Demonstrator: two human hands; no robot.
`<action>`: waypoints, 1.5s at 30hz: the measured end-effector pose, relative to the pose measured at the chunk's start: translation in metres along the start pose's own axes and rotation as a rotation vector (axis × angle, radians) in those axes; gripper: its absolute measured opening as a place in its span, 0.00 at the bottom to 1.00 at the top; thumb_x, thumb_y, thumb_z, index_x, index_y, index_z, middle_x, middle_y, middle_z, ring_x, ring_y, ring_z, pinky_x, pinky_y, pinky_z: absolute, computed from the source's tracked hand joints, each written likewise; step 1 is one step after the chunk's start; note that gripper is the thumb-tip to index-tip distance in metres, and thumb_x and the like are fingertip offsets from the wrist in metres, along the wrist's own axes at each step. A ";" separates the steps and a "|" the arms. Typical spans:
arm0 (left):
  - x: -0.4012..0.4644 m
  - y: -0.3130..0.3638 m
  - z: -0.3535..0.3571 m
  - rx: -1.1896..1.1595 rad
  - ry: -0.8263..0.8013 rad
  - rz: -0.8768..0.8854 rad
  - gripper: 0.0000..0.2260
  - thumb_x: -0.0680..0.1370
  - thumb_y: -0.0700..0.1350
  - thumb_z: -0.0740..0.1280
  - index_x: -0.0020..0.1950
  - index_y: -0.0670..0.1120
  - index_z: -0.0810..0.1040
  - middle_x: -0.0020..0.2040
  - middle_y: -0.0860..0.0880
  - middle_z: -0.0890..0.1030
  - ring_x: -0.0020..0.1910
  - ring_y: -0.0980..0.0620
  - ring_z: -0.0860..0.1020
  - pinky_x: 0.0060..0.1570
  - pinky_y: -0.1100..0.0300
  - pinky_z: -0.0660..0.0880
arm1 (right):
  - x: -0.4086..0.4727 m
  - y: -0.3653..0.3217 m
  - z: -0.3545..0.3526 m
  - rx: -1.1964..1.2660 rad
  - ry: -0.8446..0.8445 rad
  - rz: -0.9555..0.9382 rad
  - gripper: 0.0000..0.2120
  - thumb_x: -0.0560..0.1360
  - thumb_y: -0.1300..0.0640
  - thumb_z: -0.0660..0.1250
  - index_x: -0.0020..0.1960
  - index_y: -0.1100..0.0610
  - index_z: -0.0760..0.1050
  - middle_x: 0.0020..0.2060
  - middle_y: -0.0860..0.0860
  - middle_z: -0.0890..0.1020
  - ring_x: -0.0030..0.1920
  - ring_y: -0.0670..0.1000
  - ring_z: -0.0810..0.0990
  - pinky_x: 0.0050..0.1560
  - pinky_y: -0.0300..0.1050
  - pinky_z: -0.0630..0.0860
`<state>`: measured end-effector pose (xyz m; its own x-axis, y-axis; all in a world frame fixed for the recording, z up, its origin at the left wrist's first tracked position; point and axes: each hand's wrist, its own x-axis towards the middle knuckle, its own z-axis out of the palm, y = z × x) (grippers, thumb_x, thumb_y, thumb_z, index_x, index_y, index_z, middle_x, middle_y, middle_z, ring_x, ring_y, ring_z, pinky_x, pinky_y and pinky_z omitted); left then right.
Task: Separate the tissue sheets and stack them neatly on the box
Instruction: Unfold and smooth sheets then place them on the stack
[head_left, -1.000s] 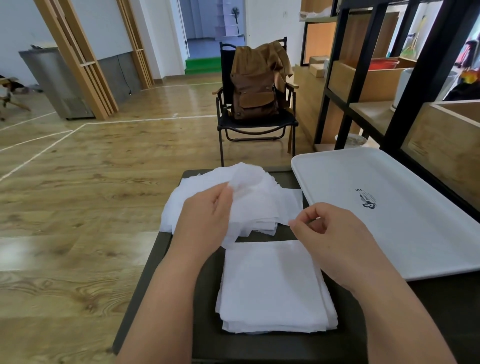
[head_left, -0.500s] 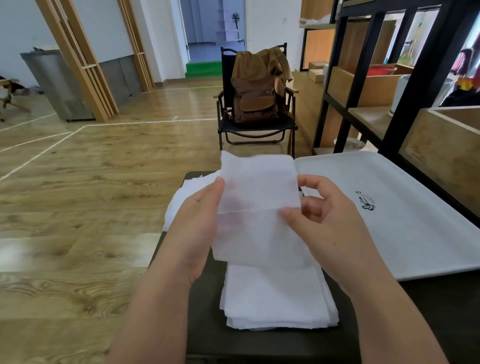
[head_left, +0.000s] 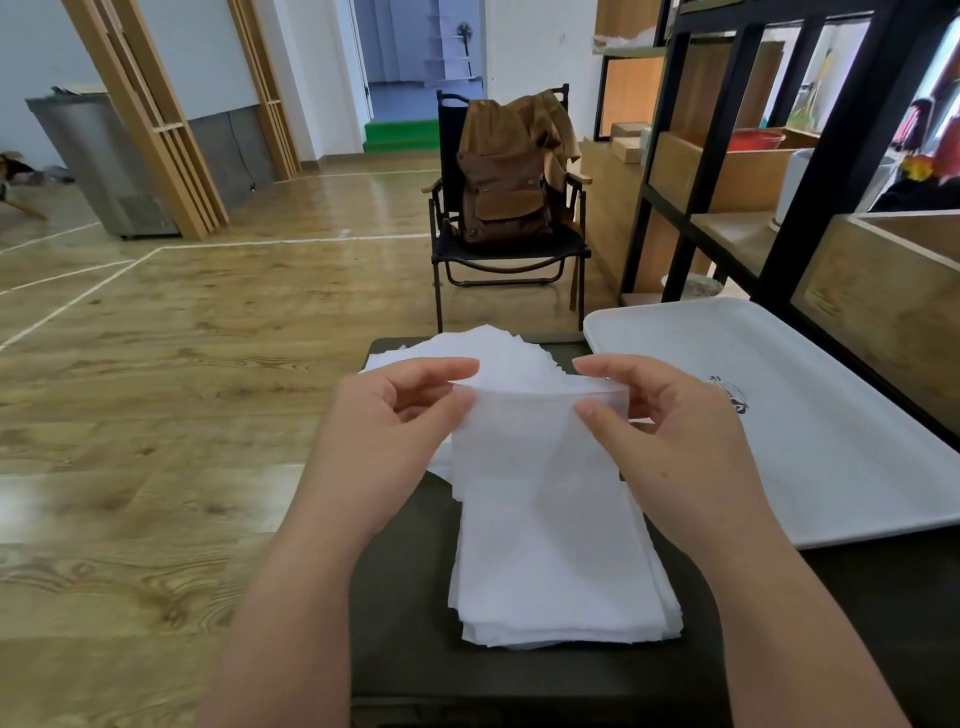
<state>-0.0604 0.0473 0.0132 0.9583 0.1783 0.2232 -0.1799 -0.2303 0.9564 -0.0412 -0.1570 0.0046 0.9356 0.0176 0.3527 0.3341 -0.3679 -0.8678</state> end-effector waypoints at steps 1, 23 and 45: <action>0.000 0.000 0.000 0.020 0.011 0.007 0.11 0.74 0.42 0.73 0.48 0.59 0.86 0.42 0.54 0.86 0.41 0.59 0.82 0.43 0.71 0.75 | 0.000 0.000 0.000 -0.013 0.001 -0.004 0.13 0.74 0.55 0.71 0.50 0.36 0.80 0.42 0.36 0.81 0.42 0.39 0.79 0.37 0.33 0.74; -0.011 0.019 -0.002 0.309 -0.177 -0.227 0.07 0.80 0.55 0.63 0.44 0.56 0.76 0.29 0.51 0.79 0.27 0.56 0.75 0.34 0.59 0.68 | -0.005 -0.016 -0.013 -0.097 -0.136 0.238 0.13 0.76 0.45 0.63 0.43 0.53 0.78 0.38 0.49 0.84 0.40 0.50 0.82 0.41 0.48 0.77; 0.016 -0.026 0.011 0.823 -0.012 0.004 0.19 0.79 0.45 0.66 0.68 0.55 0.68 0.63 0.56 0.76 0.59 0.57 0.71 0.52 0.66 0.65 | -0.001 0.010 -0.016 -0.513 -0.160 0.397 0.09 0.72 0.43 0.71 0.41 0.44 0.72 0.37 0.38 0.74 0.38 0.41 0.73 0.32 0.35 0.63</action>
<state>-0.0377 0.0456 -0.0103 0.9611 0.1669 0.2200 0.0324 -0.8594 0.5102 -0.0404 -0.1756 0.0008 0.9949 -0.0877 -0.0498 -0.0994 -0.7698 -0.6305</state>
